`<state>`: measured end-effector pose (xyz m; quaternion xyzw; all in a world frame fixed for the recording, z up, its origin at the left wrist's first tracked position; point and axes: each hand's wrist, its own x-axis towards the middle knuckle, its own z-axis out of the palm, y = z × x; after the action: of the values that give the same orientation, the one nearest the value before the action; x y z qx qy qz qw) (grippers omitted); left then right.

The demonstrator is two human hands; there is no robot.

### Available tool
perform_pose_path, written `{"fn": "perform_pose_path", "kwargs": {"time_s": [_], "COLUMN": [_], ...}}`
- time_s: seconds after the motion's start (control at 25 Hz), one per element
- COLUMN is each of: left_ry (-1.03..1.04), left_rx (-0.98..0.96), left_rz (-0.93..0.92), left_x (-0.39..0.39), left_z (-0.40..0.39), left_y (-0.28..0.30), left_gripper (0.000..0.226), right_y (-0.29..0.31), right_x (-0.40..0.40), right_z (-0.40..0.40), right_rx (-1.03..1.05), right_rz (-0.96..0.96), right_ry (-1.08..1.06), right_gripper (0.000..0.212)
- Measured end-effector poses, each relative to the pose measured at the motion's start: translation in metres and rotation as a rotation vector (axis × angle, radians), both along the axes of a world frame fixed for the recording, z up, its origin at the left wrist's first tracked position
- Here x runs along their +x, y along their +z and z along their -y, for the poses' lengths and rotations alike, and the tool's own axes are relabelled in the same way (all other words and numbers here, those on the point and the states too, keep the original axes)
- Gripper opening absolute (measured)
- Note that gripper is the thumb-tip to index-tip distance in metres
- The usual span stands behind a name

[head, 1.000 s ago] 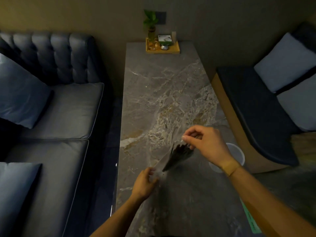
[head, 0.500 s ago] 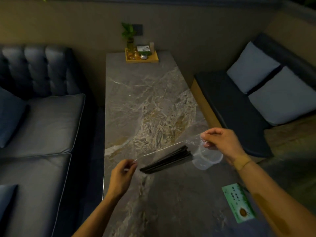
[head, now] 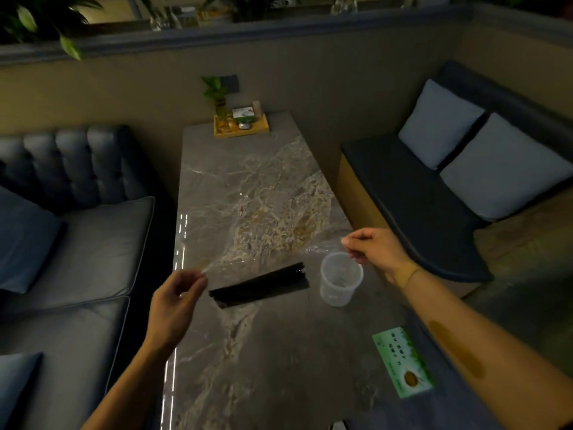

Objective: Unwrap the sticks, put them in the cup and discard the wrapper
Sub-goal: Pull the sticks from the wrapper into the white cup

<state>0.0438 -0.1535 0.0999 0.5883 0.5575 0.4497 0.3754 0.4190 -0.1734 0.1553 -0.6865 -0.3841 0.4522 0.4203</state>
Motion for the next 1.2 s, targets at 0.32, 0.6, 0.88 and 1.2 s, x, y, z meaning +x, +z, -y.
{"fn": "perform_pose_path", "kwargs": {"time_s": [0.32,0.6,0.88,1.2], "left_ry": [0.063,0.045,0.028,-0.009], "left_rx": [0.009,0.087,0.121,0.149], "left_rz": [-0.082,-0.150,-0.201,-0.212], "left_x": [0.025,0.049,0.056,0.069], "left_z": [0.015,0.001,-0.014,-0.026], "left_y": [0.036,0.053,0.059,0.068], "left_gripper": [0.013,0.014,0.020,0.034], "right_y": [-0.009,-0.031,-0.043,-0.053], "right_x": [0.019,0.035,0.042,0.049], "right_z": [-0.010,-0.009,-0.017,-0.018], "right_rx": [0.004,-0.030,-0.049,-0.071], "right_rz": [-0.051,-0.079,-0.108,-0.161], "right_ry": [0.051,0.016,0.011,-0.027], "right_gripper": [0.021,0.018,0.018,0.021]}}
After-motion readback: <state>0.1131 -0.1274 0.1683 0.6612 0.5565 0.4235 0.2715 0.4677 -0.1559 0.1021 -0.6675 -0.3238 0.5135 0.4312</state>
